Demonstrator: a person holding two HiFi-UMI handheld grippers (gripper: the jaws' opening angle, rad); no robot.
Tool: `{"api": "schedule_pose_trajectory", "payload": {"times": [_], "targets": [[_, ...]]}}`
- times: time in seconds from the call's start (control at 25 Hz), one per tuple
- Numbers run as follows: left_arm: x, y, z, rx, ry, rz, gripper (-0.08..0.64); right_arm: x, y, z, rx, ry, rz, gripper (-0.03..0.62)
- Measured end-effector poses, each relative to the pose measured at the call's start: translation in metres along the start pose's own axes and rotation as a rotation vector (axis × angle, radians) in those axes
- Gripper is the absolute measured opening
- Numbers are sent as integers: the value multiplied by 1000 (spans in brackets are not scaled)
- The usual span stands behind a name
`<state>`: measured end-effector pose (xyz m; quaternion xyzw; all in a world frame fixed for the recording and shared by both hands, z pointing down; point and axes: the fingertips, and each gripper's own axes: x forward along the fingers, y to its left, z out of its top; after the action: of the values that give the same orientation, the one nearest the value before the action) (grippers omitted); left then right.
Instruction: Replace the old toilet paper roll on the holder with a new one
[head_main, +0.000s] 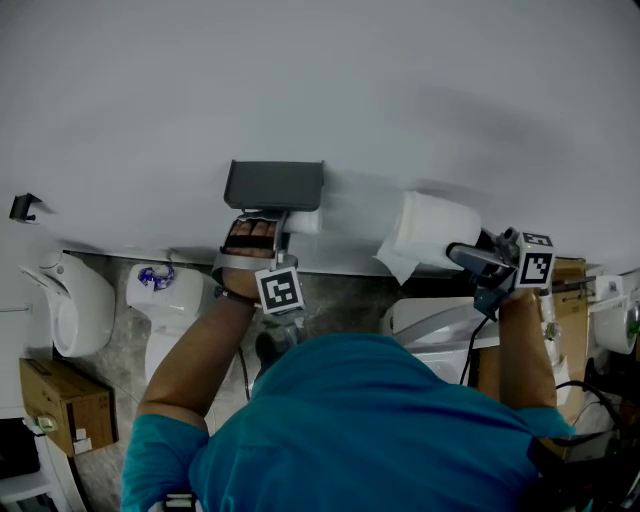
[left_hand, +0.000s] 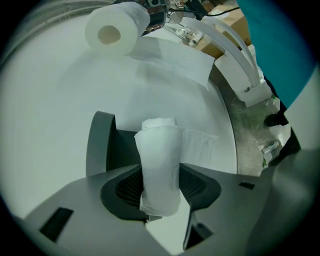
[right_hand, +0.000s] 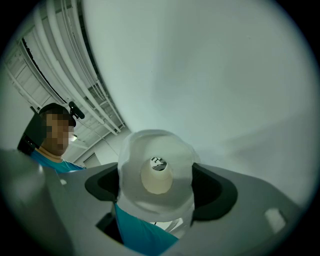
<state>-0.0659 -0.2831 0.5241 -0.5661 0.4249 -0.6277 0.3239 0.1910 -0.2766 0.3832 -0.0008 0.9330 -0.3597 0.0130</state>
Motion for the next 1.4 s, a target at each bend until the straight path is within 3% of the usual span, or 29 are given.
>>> {"api": "schedule_pose_trajectory", "payload": {"times": [0.2, 0.36, 0.52, 0.72, 1.04, 1.24, 1.4], "targets": [[2, 2, -20, 29, 30, 29, 204, 2, 3, 1, -4, 5, 2, 403], [0, -3, -39, 30, 66, -26, 204, 5, 2, 0, -4, 7, 2, 403], [-1, 1, -48, 48, 75, 6, 204, 8, 5, 0, -5, 9, 2, 403], [-2, -3, -45, -29, 69, -49, 211, 17, 11, 5, -21, 6, 4, 403], [-24, -10, -43, -168, -4, -157, 327, 64, 30, 29, -87, 6, 22, 403], [-51, -4, -54, -256, -102, -223, 330, 116, 40, 47, -118, 7, 7, 403], [-77, 6, -79, -409, -205, -301, 330, 170, 39, 51, -135, 32, -28, 403]]}}
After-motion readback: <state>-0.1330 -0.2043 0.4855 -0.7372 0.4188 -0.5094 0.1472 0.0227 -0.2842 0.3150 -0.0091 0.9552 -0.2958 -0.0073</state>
